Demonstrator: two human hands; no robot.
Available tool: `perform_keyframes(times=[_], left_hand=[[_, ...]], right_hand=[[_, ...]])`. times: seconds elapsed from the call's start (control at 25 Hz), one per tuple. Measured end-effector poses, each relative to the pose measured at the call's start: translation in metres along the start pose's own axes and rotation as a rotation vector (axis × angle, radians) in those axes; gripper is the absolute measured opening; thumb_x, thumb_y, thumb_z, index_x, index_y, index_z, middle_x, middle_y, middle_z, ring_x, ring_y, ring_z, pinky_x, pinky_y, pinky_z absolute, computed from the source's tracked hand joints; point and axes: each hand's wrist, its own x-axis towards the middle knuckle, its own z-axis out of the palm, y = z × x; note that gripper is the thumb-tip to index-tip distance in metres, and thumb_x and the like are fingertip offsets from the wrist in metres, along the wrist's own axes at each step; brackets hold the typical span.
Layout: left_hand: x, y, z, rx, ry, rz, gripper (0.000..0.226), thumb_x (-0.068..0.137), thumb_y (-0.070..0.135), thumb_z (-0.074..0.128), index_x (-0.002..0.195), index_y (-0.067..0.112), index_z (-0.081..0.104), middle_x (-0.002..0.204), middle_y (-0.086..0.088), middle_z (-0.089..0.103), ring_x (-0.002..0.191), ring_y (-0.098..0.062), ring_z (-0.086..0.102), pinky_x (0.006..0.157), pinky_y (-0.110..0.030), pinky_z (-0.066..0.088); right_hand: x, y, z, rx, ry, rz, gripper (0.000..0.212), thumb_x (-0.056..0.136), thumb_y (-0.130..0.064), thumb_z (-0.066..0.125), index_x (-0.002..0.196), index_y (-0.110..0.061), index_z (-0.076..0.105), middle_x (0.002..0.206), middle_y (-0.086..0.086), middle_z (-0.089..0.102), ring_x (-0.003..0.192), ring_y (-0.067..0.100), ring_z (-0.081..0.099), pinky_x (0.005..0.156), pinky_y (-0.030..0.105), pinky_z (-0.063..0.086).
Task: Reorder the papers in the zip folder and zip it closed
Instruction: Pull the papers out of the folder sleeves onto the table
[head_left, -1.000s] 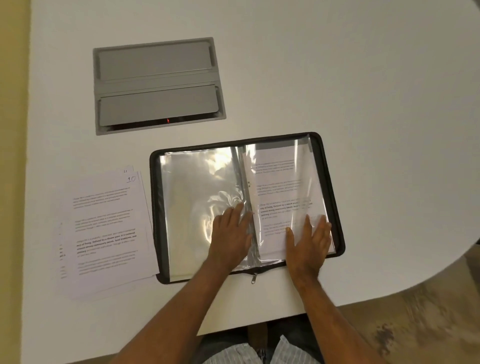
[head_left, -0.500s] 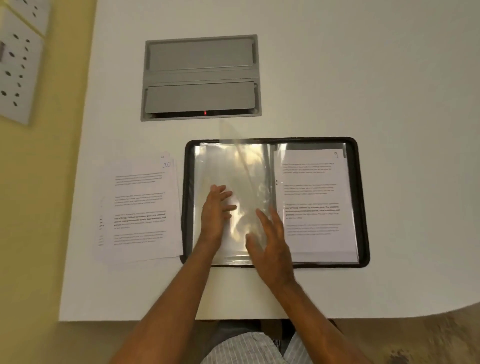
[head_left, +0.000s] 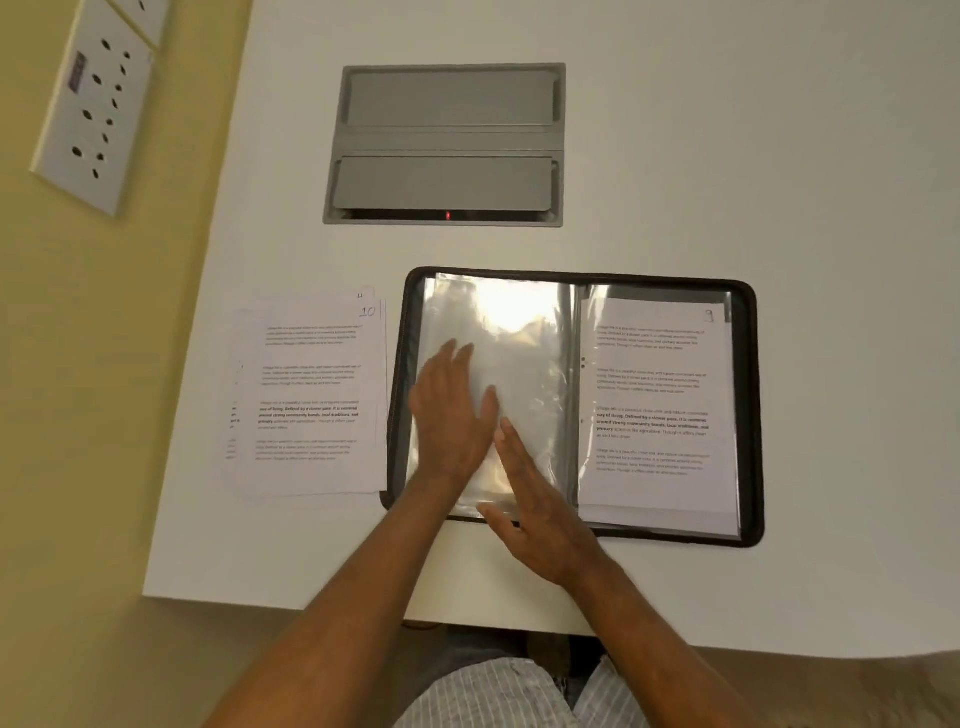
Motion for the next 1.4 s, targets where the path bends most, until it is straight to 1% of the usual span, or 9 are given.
perform_keyframes(times=[0.12,0.28,0.4,0.56,0.68,0.92,1.16,1.28,1.4], left_hand=[[0.003,0.025,0.025,0.135,-0.129,0.188,0.052,0.1,0.039,0.055,0.148,0.022,0.046,0.161,-0.008,0.035,0.147,-0.029,0.034,0.118,-0.055,0.03],[-0.012,0.037,0.063,0.3,-0.436,0.465,0.068,0.097,0.048,0.058,0.155,0.023,0.034,0.169,-0.009,0.019,0.155,-0.034,0.017,0.119,-0.062,0.027],[-0.033,0.011,0.082,0.442,-0.529,0.551,0.082,0.096,0.063,0.049,0.163,0.025,0.02,0.172,-0.004,0.005,0.158,-0.032,0.001,0.119,-0.067,0.017],[-0.043,-0.013,0.079,0.506,-0.48,0.467,0.08,0.097,0.073,0.03,0.163,0.032,0.014,0.172,0.002,-0.002,0.158,-0.028,-0.008,0.121,-0.067,0.005],[-0.048,-0.015,0.074,0.524,-0.461,0.451,0.08,0.097,0.074,0.027,0.163,0.035,0.008,0.172,0.003,-0.007,0.158,-0.028,-0.01,0.119,-0.068,0.0],[-0.048,-0.009,0.074,0.497,-0.491,0.421,0.08,0.097,0.072,0.032,0.163,0.033,0.012,0.172,0.002,-0.007,0.158,-0.03,-0.008,0.118,-0.069,0.002],[-0.043,0.019,0.073,0.332,-0.404,0.366,0.063,0.093,0.059,0.046,0.145,0.023,0.049,0.157,-0.007,0.041,0.144,-0.032,0.037,0.11,-0.058,0.034],[-0.034,0.041,0.076,0.201,-0.409,0.263,0.06,0.095,0.055,0.055,0.144,0.023,0.046,0.148,-0.002,0.047,0.135,-0.025,0.042,0.105,-0.047,0.037],[-0.025,0.053,0.081,0.114,-0.433,0.217,0.058,0.095,0.054,0.053,0.144,0.025,0.042,0.141,0.002,0.051,0.127,-0.021,0.046,0.103,-0.044,0.038]], right_hand=[[-0.009,0.013,-0.009,0.043,0.19,0.123,0.08,0.107,-0.024,0.056,0.166,-0.023,0.002,0.174,-0.007,0.001,0.159,0.012,0.008,0.125,0.036,0.022],[-0.034,0.054,-0.032,-0.134,0.559,0.559,0.082,0.103,-0.036,0.058,0.166,-0.024,0.007,0.174,0.0,0.001,0.16,0.021,0.007,0.123,0.05,0.03],[-0.05,0.078,-0.054,-0.196,0.541,0.862,0.1,0.095,-0.054,0.063,0.164,-0.016,0.002,0.173,0.008,-0.002,0.159,0.03,0.001,0.123,0.059,0.026],[-0.06,0.087,-0.069,-0.154,0.499,1.03,0.132,0.077,-0.084,0.056,0.163,-0.007,-0.007,0.172,0.012,-0.011,0.159,0.03,-0.009,0.129,0.052,0.011],[-0.06,0.087,-0.068,-0.098,0.5,1.085,0.141,0.069,-0.091,0.054,0.162,-0.007,-0.012,0.171,0.011,-0.016,0.158,0.029,-0.013,0.128,0.053,0.015],[-0.053,0.09,-0.072,-0.18,0.465,1.04,0.137,0.075,-0.085,0.061,0.162,-0.004,-0.007,0.171,0.013,-0.013,0.158,0.033,-0.011,0.127,0.056,0.017],[-0.046,0.089,-0.075,-0.245,0.514,0.987,0.126,0.073,-0.073,0.077,0.16,-0.008,0.015,0.17,0.012,0.009,0.157,0.036,0.011,0.12,0.061,0.032],[-0.044,0.09,-0.079,-0.229,0.626,0.926,0.115,0.067,-0.062,0.088,0.153,-0.016,0.027,0.16,0.01,0.028,0.145,0.035,0.03,0.111,0.061,0.041],[-0.04,0.093,-0.092,-0.018,0.755,0.999,0.11,0.068,-0.057,0.09,0.152,-0.02,0.029,0.146,0.009,0.041,0.133,0.033,0.046,0.106,0.057,0.047]])
